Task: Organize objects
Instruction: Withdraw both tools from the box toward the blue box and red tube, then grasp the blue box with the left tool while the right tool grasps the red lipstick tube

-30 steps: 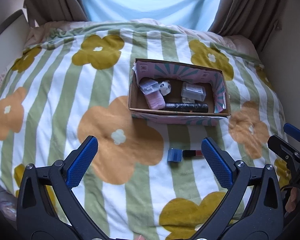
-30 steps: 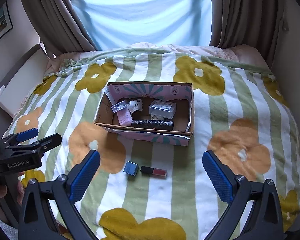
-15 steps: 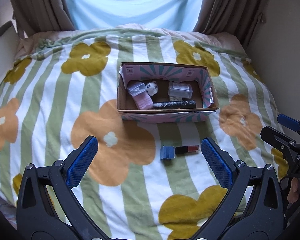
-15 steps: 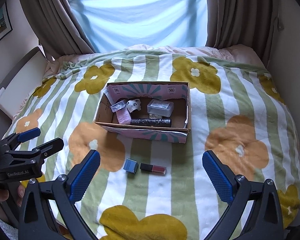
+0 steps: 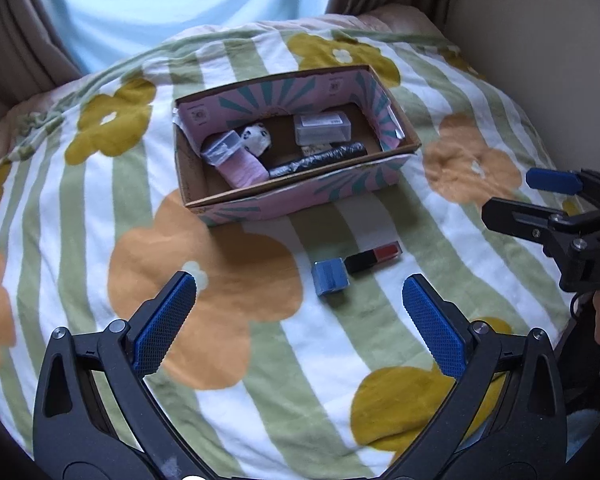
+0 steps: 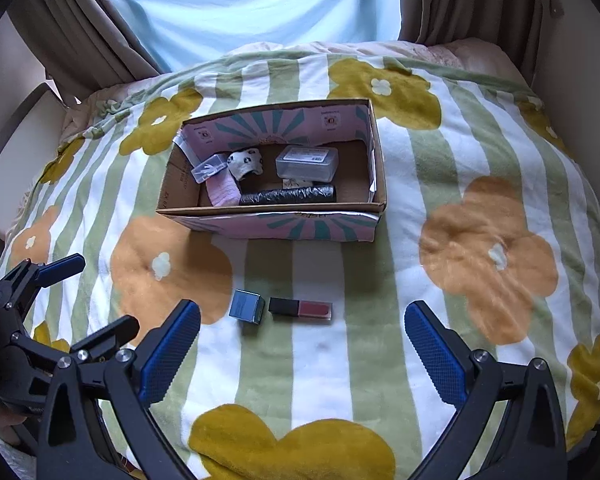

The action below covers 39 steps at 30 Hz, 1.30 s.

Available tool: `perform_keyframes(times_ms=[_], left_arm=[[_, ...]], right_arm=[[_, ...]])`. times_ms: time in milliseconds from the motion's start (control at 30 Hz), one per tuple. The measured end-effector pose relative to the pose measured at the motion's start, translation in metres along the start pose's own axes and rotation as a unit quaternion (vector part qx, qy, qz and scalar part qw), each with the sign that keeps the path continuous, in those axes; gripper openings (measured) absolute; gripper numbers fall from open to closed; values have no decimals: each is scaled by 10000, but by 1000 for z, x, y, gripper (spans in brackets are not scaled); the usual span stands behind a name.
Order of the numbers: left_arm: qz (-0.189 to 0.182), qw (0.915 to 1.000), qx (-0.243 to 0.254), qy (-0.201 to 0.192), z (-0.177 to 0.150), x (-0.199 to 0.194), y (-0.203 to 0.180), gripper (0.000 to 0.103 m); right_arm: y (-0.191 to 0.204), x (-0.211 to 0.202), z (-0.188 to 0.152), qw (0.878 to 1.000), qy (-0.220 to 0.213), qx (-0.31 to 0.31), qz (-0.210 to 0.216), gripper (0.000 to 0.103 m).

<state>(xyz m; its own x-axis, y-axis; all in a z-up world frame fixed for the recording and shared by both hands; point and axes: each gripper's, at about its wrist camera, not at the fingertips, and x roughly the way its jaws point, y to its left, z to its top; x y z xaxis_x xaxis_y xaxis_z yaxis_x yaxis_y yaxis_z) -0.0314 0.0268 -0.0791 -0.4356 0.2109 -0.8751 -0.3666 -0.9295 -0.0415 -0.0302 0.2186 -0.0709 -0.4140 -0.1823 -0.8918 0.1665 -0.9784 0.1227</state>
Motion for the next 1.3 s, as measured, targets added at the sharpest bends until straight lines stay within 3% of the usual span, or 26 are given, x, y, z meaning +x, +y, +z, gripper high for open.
perform_keyframes(times_ms=[200,467,733,967,1167,1300], left_arm=[[-180,9957,870,263,-13,71,-7,103],[-560,9888,1345,323,-25,146,-9,102],[-818,9773,1931,295,-38,192,-24,99],[-952,9711,2183,182,-43,207,-34,87],[-1036,9703,2184,100,-39,209,-34,61],[-1121,9684,2226,77,-41,209,-35,50]], right_arm=[[-9,62,-10,9993,286,208,-102,102],[-17,139,-26,9971,639,375,-198,102],[-14,181,-36,9956,845,346,-188,102],[-12,198,-36,9950,913,333,-212,99],[-14,204,-38,9938,1013,417,-196,83],[-16,204,-38,9937,1020,426,-166,81]])
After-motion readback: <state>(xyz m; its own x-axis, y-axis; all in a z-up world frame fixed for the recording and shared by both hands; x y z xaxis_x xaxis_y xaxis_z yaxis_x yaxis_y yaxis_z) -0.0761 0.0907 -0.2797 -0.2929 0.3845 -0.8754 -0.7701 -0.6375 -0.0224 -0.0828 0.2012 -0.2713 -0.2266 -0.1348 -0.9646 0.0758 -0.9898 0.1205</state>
